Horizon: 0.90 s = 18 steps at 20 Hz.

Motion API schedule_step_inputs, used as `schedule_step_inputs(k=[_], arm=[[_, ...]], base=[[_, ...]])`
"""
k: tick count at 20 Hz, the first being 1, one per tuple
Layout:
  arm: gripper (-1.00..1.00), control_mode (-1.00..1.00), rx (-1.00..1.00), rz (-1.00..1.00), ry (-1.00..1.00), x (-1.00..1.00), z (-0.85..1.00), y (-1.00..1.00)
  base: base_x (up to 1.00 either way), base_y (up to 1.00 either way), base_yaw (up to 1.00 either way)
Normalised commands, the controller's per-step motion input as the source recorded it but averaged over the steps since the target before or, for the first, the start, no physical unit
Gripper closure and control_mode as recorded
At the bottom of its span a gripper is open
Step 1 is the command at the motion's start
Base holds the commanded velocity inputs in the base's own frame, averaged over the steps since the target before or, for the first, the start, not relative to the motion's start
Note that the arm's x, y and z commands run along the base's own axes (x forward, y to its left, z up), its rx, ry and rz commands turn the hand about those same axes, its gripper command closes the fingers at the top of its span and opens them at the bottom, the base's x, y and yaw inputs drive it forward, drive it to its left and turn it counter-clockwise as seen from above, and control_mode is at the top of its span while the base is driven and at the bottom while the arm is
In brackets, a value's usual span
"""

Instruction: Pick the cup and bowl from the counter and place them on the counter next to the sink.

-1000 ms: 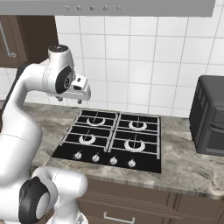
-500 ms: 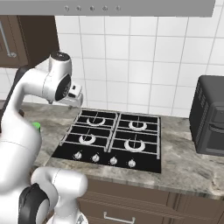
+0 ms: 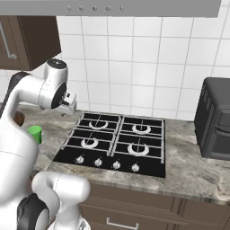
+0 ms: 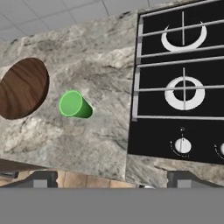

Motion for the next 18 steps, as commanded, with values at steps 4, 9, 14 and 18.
schedule_step_inputs(k=[4,9,14,18], arm=[[-1.0,-1.0,0.02,0.0,0.03,-0.03,-0.13,0.38],[-1.0,-1.0,0.03,0.0,0.01,0.0,-0.18,0.34],[-1.0,-1.0,0.0,0.0,0.0,0.0,-0.15,0.23],[-1.0,-1.0,0.0,0.0,0.0,0.02,-0.12,0.2]], base=[[0.0,0.0,0.0],[0.0,0.0,0.0],[0.0,0.0,0.0],[0.0,0.0,0.0]])
